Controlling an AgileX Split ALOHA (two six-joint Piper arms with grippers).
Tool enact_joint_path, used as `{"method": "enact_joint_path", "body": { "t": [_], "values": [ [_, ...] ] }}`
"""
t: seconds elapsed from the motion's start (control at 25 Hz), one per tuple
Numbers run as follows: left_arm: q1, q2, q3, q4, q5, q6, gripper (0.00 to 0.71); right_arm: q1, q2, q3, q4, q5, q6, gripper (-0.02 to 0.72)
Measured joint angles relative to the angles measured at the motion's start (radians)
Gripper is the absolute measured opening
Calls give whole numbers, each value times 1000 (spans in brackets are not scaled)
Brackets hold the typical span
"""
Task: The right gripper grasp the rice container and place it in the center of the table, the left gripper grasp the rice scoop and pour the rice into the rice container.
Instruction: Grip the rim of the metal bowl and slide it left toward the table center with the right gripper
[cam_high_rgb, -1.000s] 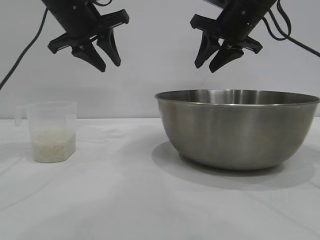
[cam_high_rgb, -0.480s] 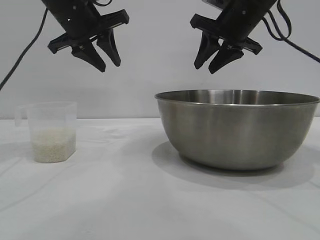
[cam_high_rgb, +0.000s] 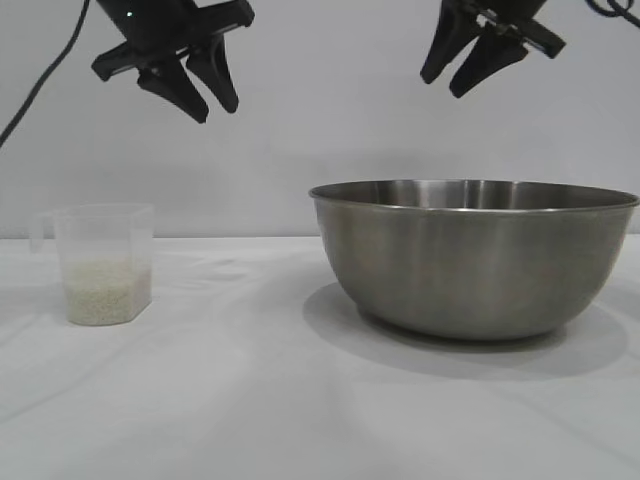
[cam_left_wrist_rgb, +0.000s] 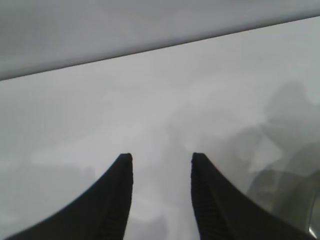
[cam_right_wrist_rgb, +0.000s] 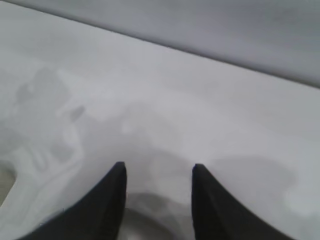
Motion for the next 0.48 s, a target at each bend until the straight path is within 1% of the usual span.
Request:
{"method": "enact_joint_path", "body": {
  "t": [0.16, 0.2, 0.28, 0.4, 0.48],
  "values": [
    [0, -2, 0, 0, 29, 2, 271, -35, -31, 0, -16, 147, 16, 300],
    [0, -2, 0, 0, 33, 2, 271, -45, -44, 0, -28, 167, 41, 300],
    [0, -2, 0, 2, 46, 2, 271, -52, -74, 4, -89, 190, 87, 300],
    [0, -2, 0, 4, 53, 2, 271, -57, -138, 46, -183, 192, 159, 300],
    [0, -2, 0, 4, 53, 2, 271, -57, -180, 98, -205, 192, 186, 300]
  ]
}}
